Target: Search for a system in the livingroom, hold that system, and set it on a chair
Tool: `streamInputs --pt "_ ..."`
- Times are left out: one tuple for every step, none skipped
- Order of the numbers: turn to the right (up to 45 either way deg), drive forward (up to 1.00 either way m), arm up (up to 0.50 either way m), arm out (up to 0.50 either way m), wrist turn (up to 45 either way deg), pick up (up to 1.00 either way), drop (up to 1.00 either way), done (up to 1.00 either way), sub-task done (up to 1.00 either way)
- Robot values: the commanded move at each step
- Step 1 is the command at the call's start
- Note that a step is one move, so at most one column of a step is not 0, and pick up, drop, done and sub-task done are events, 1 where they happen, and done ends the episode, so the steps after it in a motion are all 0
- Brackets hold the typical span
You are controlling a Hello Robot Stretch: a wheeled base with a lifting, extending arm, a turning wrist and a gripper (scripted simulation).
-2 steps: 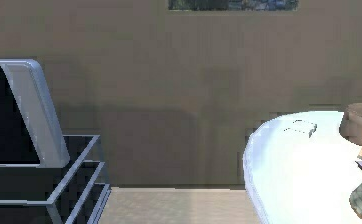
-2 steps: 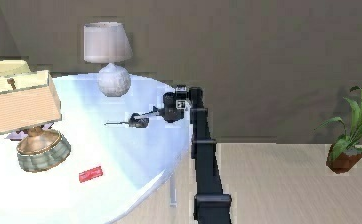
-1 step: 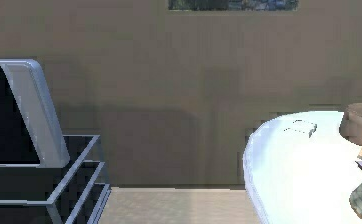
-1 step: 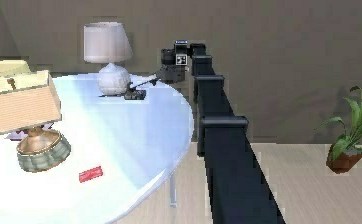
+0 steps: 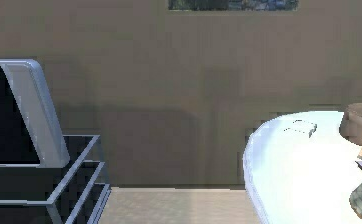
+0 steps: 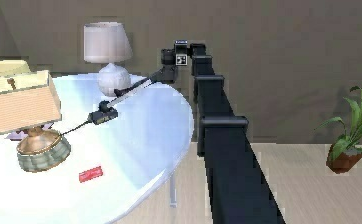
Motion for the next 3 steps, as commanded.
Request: streamInputs --pt "0.0 0.0 0.0 0.0 -45.0 0.0 0.0 0.0 0.0" --pt "0.0 0.0 0.0 0.0 -3.0 0.0 0.0 0.0 0.0" --pt "0.0 0.0 0.0 -0.46 0.0 0.0 0.0 0.0 0.0"
